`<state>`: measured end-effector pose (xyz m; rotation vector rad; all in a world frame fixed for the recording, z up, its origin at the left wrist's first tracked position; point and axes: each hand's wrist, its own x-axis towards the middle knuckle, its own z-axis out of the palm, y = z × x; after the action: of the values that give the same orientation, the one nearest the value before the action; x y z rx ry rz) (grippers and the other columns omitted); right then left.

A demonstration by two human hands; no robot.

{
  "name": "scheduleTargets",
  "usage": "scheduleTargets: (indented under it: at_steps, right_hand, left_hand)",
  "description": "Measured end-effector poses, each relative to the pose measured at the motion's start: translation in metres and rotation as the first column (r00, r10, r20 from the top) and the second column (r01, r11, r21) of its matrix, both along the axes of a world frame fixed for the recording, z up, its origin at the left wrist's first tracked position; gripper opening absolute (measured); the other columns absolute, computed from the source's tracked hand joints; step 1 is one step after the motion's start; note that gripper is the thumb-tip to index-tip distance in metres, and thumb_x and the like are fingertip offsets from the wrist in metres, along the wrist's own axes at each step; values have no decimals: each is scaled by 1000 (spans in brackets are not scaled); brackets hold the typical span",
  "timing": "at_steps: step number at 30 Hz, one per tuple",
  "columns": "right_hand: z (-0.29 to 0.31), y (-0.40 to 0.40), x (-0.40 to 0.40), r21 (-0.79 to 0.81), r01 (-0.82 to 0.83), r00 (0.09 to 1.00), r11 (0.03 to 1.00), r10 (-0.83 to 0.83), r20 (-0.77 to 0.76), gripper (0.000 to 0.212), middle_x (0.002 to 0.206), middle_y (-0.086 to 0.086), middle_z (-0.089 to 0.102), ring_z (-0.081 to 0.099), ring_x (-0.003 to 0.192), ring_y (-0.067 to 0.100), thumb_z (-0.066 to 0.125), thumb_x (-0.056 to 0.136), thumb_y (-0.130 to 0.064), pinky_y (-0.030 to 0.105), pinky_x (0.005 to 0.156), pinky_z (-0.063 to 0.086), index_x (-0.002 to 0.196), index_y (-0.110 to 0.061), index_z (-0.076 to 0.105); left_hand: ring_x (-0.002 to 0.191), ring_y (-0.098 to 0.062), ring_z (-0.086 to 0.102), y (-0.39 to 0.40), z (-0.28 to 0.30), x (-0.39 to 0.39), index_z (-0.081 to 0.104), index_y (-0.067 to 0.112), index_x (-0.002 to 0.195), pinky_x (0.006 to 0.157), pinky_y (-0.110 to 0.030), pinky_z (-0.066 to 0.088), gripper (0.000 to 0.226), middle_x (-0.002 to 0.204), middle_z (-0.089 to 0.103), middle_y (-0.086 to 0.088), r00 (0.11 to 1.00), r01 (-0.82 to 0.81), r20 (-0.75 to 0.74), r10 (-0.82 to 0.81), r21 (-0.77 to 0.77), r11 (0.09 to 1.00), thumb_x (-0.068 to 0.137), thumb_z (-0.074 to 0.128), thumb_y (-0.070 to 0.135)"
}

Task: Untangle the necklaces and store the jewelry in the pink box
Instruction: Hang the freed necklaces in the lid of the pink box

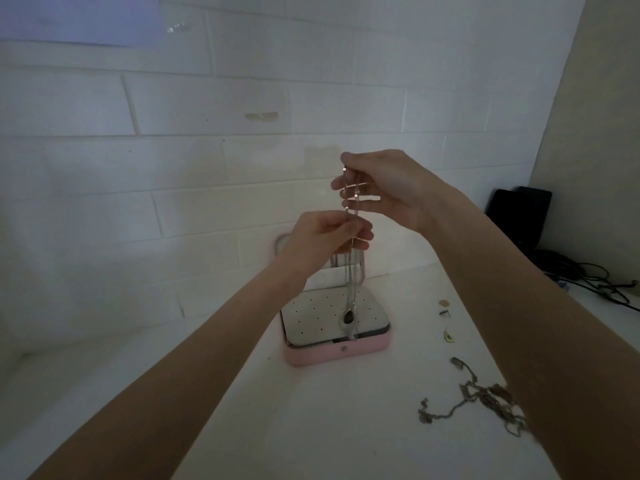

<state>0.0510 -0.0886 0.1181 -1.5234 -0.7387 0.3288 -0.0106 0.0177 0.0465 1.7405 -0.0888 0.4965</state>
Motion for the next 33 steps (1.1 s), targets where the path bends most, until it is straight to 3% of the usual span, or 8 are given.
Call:
scheduleTargets:
  at_steps: [7,13,16,20,24,27,29,33]
  right_hand:
    - [10,-6,-4,-147,166,972,975,-137,188,27,69,2,54,41,43,10,56,92,-23,17,40,34,67,-11,56]
    - [16,-7,-5,-201,206,924,958,-122,363,26,61,-2,48,31,38,6,62,88,-27,16,38,26,68,-11,65]
    - [21,-8,-8,-303,230,877,925,-62,477,23,56,-4,47,34,45,8,68,83,-29,16,43,28,70,-11,69]
    - [27,-5,-11,-484,381,710,788,86,699,19,55,-3,49,38,50,8,71,78,-28,19,51,32,64,-15,68]
    - [29,-5,-10,-522,444,655,728,134,743,22,47,-6,43,38,47,9,72,77,-27,20,49,30,58,-17,64]
    - [26,-7,-8,-525,437,663,730,133,737,21,42,-8,43,38,48,8,72,78,-28,19,49,29,62,-16,66]
    - [22,-7,-5,-547,421,686,723,141,714,19,47,-11,46,40,51,6,71,79,-28,19,49,30,67,-15,68]
    - [1,-3,0,-610,282,813,741,154,562,20,57,-2,46,38,48,11,68,82,-27,19,44,33,69,-12,66]
  left_hand:
    - [78,-9,67,8,2,-7,69,10,94,79,-23,53,18,89,72,-2,999,38,-21,-39,-49,998,94,52,13]
    - [57,-7,53,8,3,-10,70,13,93,63,-16,48,21,71,65,5,996,76,-41,-78,-56,996,95,50,18]
    - [47,-5,41,4,2,-10,70,12,99,50,-14,37,22,67,53,2,996,55,-76,-53,30,998,96,49,18]
    - [44,-5,37,2,0,-9,70,14,101,42,-14,28,22,62,48,4,989,13,-146,25,253,967,96,50,21]
    - [41,-3,36,11,-6,-8,69,12,105,40,-13,27,26,65,48,0,983,-33,-163,87,310,950,97,47,22]
    - [40,-3,33,19,-8,-10,71,17,101,39,-14,25,27,62,46,3,986,-83,-132,102,144,986,97,47,29]
    - [41,-4,26,21,-1,-10,69,17,98,37,-14,20,26,57,40,6,996,-54,-74,41,-176,983,97,46,28]
    - [37,-3,20,17,25,-7,63,13,99,32,-12,15,28,52,30,9,996,87,29,-86,-578,812,99,40,28]
